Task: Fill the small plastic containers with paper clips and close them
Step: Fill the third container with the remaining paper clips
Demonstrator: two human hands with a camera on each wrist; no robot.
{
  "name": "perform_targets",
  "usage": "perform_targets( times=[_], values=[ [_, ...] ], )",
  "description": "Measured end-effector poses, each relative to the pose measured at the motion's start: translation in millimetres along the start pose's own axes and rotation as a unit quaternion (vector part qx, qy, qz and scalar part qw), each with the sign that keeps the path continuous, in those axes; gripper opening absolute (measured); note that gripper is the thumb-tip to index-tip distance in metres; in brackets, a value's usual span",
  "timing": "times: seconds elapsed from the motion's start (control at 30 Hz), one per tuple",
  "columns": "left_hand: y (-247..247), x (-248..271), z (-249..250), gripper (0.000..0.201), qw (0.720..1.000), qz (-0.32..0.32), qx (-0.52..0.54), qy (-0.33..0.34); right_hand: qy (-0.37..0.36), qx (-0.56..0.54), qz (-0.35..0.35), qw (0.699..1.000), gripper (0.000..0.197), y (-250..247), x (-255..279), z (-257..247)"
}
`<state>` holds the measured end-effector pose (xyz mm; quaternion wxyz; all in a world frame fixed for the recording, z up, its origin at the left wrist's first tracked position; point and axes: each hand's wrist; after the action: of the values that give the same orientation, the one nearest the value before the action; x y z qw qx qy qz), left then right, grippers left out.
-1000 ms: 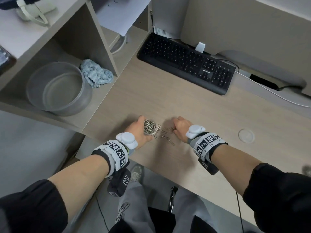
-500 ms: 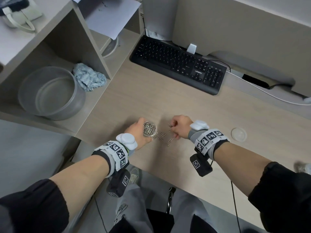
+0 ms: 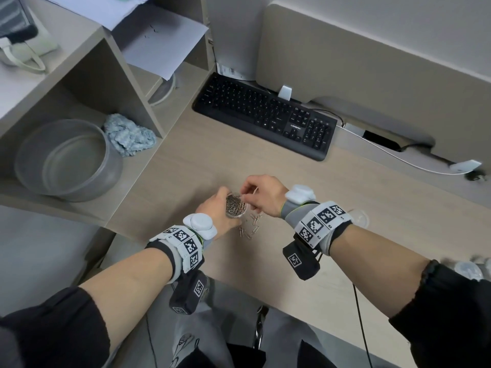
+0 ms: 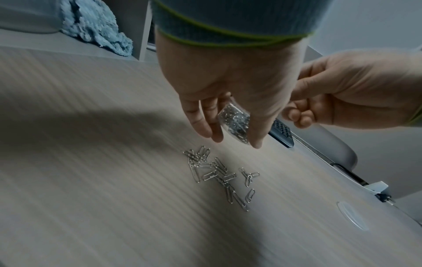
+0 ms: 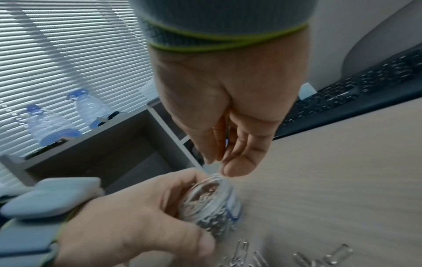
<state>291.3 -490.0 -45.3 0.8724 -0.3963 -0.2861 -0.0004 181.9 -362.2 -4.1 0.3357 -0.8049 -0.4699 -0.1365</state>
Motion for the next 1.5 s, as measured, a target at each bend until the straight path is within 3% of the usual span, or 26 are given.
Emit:
perform_targets(
  times=[0.1, 0.2, 0.3, 0.4, 0.67, 0.93, 1.13, 1.5],
  values=[
    [-1, 0, -6, 0.067, 1.000, -0.001, 0.002, -0.009, 0.054, -0.001, 0.052, 0.997, 0.007, -9, -6, 20],
    [-4, 2, -18, 0.064, 1.000, 0.000, 0.007, -0.026, 0.149, 0.103, -0.014, 0.983, 0.005, -5, -9, 48],
    [-6, 5, -31, 0.063, 0.999, -0.005, 0.001, -0.039, 0.188, 0.264, -0.073, 0.943, 0.020, 12, -13, 64],
    [-8, 9, -40, 0.063, 0.999, -0.003, 0.005, -0.038, 0.174, 0.315, -0.060, 0.931, 0.031, 26, -20, 70],
    [-13, 9, -51, 0.061, 0.999, -0.006, 0.016, -0.047, 0.085, 0.299, -0.081, 0.947, 0.029, 39, -27, 63],
    [-14, 5, -48, 0.061, 0.999, -0.011, 0.017, -0.049, 0.114, 0.341, -0.101, 0.928, 0.056, 44, -19, 64],
    [-10, 3, -46, 0.062, 0.999, -0.006, 0.017, -0.049, 0.064, 0.362, -0.101, 0.925, 0.048, 69, -24, 63],
    [-4, 7, -47, 0.064, 0.998, -0.007, 0.019, -0.054, 0.005, 0.323, -0.100, 0.941, 0.026, 66, -21, 70]
  ],
)
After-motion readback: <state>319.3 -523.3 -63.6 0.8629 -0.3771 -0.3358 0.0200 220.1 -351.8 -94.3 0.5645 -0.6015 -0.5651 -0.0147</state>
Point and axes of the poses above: each hand's wrist, its own x-axis away from the middle knuckle, its own y-axis out of the palm, z = x × y, and after that the axes turned 6 degrees about -z, right-handed
